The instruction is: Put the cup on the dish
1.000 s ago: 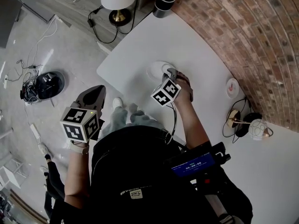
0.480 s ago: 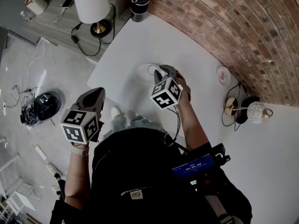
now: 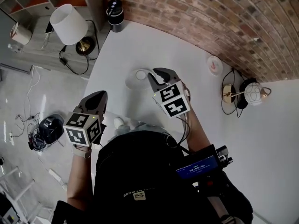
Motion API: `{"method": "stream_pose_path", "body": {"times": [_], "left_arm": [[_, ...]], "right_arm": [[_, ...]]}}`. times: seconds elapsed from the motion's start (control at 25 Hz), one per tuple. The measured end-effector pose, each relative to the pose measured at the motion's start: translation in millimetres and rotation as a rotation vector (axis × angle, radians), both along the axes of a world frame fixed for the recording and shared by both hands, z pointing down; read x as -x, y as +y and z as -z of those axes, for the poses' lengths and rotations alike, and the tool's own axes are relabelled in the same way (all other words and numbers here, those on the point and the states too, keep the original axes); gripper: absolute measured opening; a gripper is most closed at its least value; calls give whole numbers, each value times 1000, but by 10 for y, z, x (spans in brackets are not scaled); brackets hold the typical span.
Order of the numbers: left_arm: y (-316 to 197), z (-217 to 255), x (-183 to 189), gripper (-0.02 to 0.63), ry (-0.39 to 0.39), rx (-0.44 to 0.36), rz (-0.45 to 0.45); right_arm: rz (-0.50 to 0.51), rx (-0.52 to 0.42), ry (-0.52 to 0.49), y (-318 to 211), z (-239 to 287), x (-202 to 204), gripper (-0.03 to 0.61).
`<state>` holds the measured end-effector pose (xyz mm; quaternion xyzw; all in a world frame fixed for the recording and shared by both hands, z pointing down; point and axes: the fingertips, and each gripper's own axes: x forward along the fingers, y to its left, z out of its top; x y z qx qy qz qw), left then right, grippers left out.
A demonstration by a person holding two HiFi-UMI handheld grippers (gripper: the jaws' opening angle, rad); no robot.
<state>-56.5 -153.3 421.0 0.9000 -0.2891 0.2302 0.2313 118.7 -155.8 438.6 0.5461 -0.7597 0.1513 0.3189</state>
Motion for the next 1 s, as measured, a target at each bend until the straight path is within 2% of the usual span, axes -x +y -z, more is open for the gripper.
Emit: {"method": "stream_pose_path", "body": {"times": [0.32, 0.56, 0.8, 1.0], "left_arm": [[-13, 129, -409, 6, 7, -28, -123], [18, 227, -634, 6, 15, -49, -188], [56, 296, -792, 6, 36, -46, -229], [102, 327, -900, 6, 45, -46, -251]], "right_arm": [[-94, -62, -188, 189, 280, -213, 74], [-153, -116, -396, 362, 494, -314, 74], [-214, -218, -622, 490, 812, -439, 74], [-262, -300, -759, 574, 992, -547, 74]]}}
